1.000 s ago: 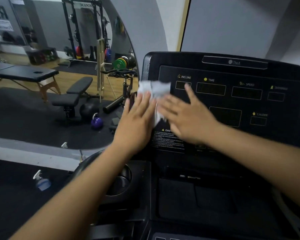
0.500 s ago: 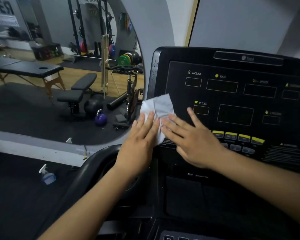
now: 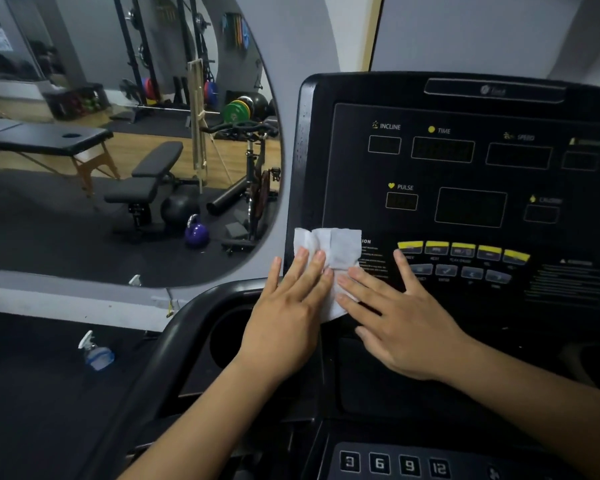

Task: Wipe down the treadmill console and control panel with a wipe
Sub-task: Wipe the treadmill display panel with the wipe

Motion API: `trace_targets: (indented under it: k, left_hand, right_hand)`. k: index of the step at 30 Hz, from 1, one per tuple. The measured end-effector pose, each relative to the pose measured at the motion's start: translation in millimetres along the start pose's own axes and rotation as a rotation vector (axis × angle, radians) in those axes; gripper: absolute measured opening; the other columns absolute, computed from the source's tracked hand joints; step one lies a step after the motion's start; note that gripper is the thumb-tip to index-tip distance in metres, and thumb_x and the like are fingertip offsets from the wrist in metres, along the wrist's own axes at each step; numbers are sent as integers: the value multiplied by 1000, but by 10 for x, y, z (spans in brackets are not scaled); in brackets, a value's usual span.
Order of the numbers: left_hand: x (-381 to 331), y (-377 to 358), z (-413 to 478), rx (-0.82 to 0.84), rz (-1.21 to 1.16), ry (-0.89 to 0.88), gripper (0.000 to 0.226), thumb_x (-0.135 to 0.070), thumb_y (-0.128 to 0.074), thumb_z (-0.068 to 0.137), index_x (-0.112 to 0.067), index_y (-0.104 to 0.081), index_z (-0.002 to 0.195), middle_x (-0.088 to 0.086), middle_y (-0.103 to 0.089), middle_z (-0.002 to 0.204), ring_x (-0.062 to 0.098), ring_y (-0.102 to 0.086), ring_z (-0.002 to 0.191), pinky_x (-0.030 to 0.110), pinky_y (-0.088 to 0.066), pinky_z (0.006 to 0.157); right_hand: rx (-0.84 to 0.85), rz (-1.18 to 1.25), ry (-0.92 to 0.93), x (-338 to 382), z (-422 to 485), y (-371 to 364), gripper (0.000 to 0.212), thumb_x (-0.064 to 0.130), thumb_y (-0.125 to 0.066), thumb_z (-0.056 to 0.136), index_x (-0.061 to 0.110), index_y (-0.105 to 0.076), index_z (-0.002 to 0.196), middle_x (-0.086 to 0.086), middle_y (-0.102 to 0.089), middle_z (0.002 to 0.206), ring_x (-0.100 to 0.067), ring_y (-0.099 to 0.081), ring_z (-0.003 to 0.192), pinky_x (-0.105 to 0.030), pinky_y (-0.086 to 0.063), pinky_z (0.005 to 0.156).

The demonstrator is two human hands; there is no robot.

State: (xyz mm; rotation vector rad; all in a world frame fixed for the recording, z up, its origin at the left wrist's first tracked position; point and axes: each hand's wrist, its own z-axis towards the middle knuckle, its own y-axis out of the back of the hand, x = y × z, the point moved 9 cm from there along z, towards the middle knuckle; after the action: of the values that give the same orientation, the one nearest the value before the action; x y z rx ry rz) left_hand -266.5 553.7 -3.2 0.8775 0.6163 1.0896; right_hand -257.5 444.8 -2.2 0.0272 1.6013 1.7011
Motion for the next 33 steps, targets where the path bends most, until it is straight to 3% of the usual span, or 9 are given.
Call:
trace_targets:
  k: [4,6,11,16,20,23,26,33]
  left_hand:
    - [-56,-8,215,10,70,-57,60,-23,-37,89,-20,-38,148,5,-25,159,26,-15,148,60,-9,117]
    - [-121,-9,352,12,97,-85,63,-22,-41,88,-23,-32,150,3,-23,160,26,-14,149,65,-9,115]
    - [-257,30,638,-30,181,-149,64,-27,-34,90,-27,-25,153,3,-21,161,27,-12,150,72,2,110]
    - [-391,143,1010,-41,236,-199,67,-30,-43,93,-32,-15,154,4,-12,163,26,-6,150,74,9,105]
    - [-485,331,1574,-99,287,-206,58,-35,-33,101,-24,-15,155,4,-13,163,23,-8,150,75,6,105]
    - [-537,454,1928,-101,304,-185,57,-37,-23,104,-16,-10,155,3,-8,164,21,-3,150,73,6,108]
    - [-600,389,1907,-101,300,-173,60,-39,-24,104,-15,-7,155,4,-4,164,23,0,151,72,5,109]
    - [-1039,-114,1141,-65,261,-254,64,-35,-43,98,-17,-19,155,7,-12,163,30,-7,150,76,-4,106]
  right_hand:
    - [-123,-14,-62,-104,-63,255,48,32,-44,93,9,-56,133,-11,-51,143,-24,-43,136,-65,-22,110]
    - [-147,-21,-107,-259,-19,329,50,29,-43,94,4,-50,137,-13,-45,147,-26,-37,139,-61,-22,112]
    - [-23,-53,-222,-683,-16,148,62,38,-32,97,1,-30,148,-17,-30,155,-29,-22,146,-59,-15,115]
    - [-14,-93,-295,-1187,-84,301,60,42,-23,99,8,-31,148,-11,-30,156,-26,-23,145,-67,-9,113]
    - [-77,-75,-425,-1769,9,566,62,47,-14,100,13,-30,149,-4,-27,157,-19,-19,147,-63,1,115]
    - [-216,-18,-543,-2089,113,771,54,45,-26,102,15,-40,145,-3,-35,154,-18,-24,145,-59,0,117]
    - [-298,-68,-565,-2062,43,647,52,44,-34,101,13,-42,143,-6,-37,153,-22,-27,144,-58,-8,117]
    - [-428,-137,-380,-1504,-741,181,47,43,-51,98,11,-57,132,-8,-53,141,-27,-42,136,-64,-27,108]
